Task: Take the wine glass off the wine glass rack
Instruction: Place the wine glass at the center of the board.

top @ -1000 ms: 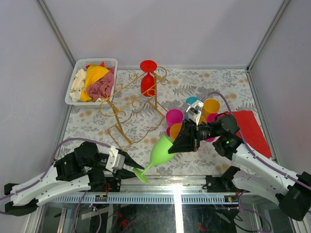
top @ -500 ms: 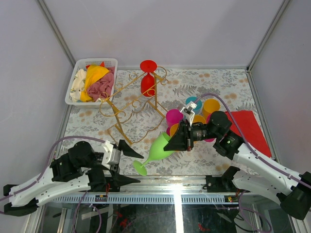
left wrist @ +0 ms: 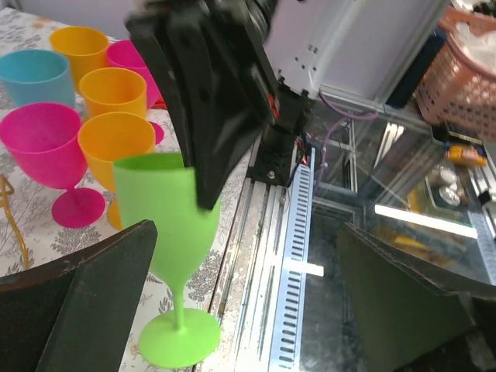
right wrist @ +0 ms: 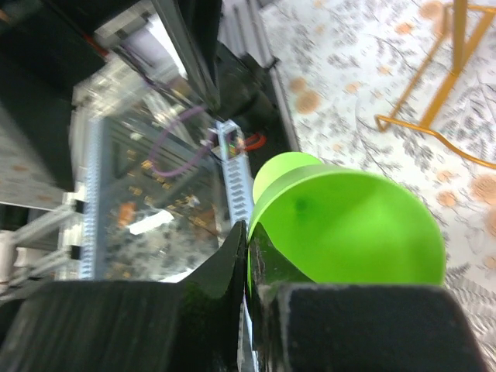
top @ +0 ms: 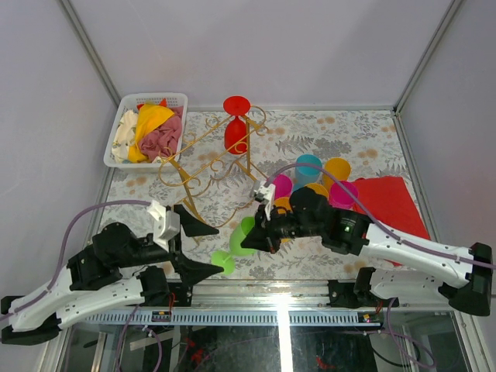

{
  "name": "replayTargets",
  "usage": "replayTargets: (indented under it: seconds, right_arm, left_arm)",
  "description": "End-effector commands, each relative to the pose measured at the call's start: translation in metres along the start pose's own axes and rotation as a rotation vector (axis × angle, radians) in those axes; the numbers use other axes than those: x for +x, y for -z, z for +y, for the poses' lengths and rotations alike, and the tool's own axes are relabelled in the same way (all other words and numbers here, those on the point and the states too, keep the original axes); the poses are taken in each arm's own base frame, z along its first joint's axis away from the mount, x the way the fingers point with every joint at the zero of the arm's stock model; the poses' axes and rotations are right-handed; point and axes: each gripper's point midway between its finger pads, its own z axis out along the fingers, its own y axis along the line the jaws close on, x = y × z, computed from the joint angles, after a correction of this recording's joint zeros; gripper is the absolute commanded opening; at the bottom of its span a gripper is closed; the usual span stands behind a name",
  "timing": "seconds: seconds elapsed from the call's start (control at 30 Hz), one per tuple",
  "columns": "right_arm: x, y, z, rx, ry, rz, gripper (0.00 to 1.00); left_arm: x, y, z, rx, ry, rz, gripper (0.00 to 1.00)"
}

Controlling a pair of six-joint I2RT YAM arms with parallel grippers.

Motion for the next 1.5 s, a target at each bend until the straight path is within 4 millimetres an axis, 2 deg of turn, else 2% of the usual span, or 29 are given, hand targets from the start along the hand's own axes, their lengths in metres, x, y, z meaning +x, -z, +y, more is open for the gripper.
replayTargets:
  seconds: [0.0, 0.1, 0.27, 0.5, 0.83, 0.97, 1.33, 1.47]
  right_arm:
    - [-0.004, -0.004, -0.038, 0.273, 0.120, 0.044, 0.00]
    - [0.008, -0.010, -0.054, 0.351, 0.126, 0.120, 0.00]
    - [0.015, -0.019, -0.074, 0.442, 0.150, 0.172, 0.00]
    - [0.023, -0.029, -0.103, 0.558, 0.181, 0.229, 0.00]
    - [0.023, -0.040, -0.131, 0.670, 0.217, 0.258, 0.00]
    - [0.025, -0.041, -0.137, 0.696, 0.224, 0.271, 0.00]
    - [0.018, -0.041, -0.134, 0.707, 0.214, 0.267, 0.17]
    - [0.013, -0.039, -0.130, 0.698, 0.211, 0.240, 0.26]
  left_arm:
    - [-0.024, 0.003, 0.018, -0.162, 0.152, -0.028, 1.00]
    - [-0.029, 0.004, 0.027, -0.233, 0.204, -0.020, 1.00]
    - [-0.040, 0.010, 0.041, -0.326, 0.239, -0.065, 1.00]
    - [-0.057, 0.021, 0.038, -0.324, 0.247, -0.145, 1.00]
    - [-0.057, 0.024, 0.040, -0.343, 0.239, -0.123, 1.00]
    - [-0.054, 0.025, 0.041, -0.349, 0.237, -0.123, 1.00]
    - [-0.057, 0.029, 0.042, -0.360, 0.235, -0.137, 1.00]
    - [-0.058, 0.030, 0.042, -0.361, 0.235, -0.140, 1.00]
